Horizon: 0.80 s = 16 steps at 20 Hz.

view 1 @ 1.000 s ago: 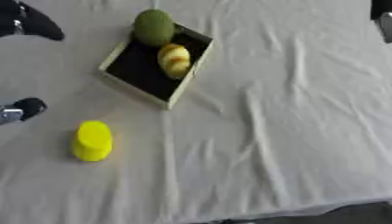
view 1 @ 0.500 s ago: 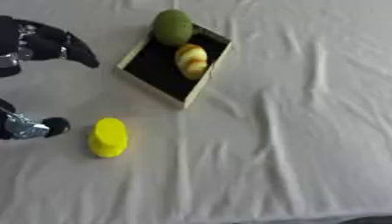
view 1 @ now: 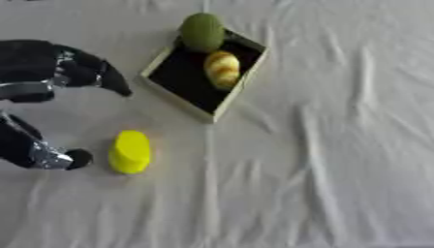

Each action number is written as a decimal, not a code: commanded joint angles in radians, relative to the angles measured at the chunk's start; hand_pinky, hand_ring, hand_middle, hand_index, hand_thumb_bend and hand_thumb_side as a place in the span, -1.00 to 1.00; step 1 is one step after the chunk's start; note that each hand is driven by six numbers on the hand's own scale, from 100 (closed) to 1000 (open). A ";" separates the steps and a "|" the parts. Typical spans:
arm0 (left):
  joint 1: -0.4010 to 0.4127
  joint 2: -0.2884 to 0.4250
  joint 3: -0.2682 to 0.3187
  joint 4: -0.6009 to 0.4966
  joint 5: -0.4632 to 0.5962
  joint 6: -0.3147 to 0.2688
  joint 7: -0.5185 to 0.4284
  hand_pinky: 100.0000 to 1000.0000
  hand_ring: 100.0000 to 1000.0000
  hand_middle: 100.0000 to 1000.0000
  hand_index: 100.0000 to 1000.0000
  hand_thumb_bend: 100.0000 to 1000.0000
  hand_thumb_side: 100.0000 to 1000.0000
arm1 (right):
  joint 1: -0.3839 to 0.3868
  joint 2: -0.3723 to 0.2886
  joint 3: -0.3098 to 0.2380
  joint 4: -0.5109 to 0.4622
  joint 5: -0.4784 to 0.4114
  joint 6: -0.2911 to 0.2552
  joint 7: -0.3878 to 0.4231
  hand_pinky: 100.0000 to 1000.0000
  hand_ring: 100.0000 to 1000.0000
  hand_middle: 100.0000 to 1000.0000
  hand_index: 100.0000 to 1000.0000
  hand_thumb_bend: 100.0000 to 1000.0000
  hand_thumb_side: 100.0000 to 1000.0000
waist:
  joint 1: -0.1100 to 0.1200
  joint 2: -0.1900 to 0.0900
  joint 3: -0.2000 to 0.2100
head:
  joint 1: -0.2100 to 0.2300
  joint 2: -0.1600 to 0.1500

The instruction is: Pick up objects on the table and place them in the box.

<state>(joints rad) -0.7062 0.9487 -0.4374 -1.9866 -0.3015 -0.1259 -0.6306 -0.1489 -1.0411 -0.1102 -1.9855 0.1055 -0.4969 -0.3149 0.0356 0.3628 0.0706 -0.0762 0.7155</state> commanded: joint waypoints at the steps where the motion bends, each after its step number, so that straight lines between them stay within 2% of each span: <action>1: -0.021 -0.002 -0.013 -0.013 -0.018 0.016 -0.023 0.80 0.71 0.59 0.77 -0.08 -0.81 | -0.002 -0.014 -0.018 -0.015 0.003 0.005 -0.001 0.93 0.81 0.23 0.77 -1.00 -1.00 | -0.002 -0.023 0.002 | -0.001 -0.005; 5: -0.021 -0.029 -0.038 0.012 -0.061 0.047 -0.036 0.78 0.70 0.55 0.75 -0.11 -1.00 | -0.002 -0.003 -0.016 -0.015 -0.005 0.010 0.005 0.94 0.81 0.22 0.75 -1.00 -1.00 | -0.001 -0.024 0.003 | 0.000 -0.007; 7: -0.018 -0.051 -0.055 0.042 -0.071 0.059 -0.040 0.76 0.69 0.52 0.74 -0.20 -1.00 | -0.003 0.003 -0.016 -0.015 -0.009 0.011 0.009 0.94 0.81 0.22 0.75 -1.00 -1.00 | -0.002 -0.024 0.001 | 0.000 -0.006; 16: -0.005 -0.102 -0.075 0.149 -0.133 0.067 -0.039 0.76 0.69 0.53 0.74 -0.25 -1.00 | -0.006 0.022 -0.015 -0.015 -0.026 0.016 0.023 0.95 0.80 0.20 0.74 -1.00 -1.00 | -0.003 -0.023 -0.002 | 0.002 -0.005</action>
<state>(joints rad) -0.7037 0.8336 -0.5199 -1.8420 -0.4235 -0.0596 -0.6735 -0.1468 -0.9981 -0.1103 -1.9855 0.0857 -0.4801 -0.2957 0.0350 0.3624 0.0691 -0.0762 0.7156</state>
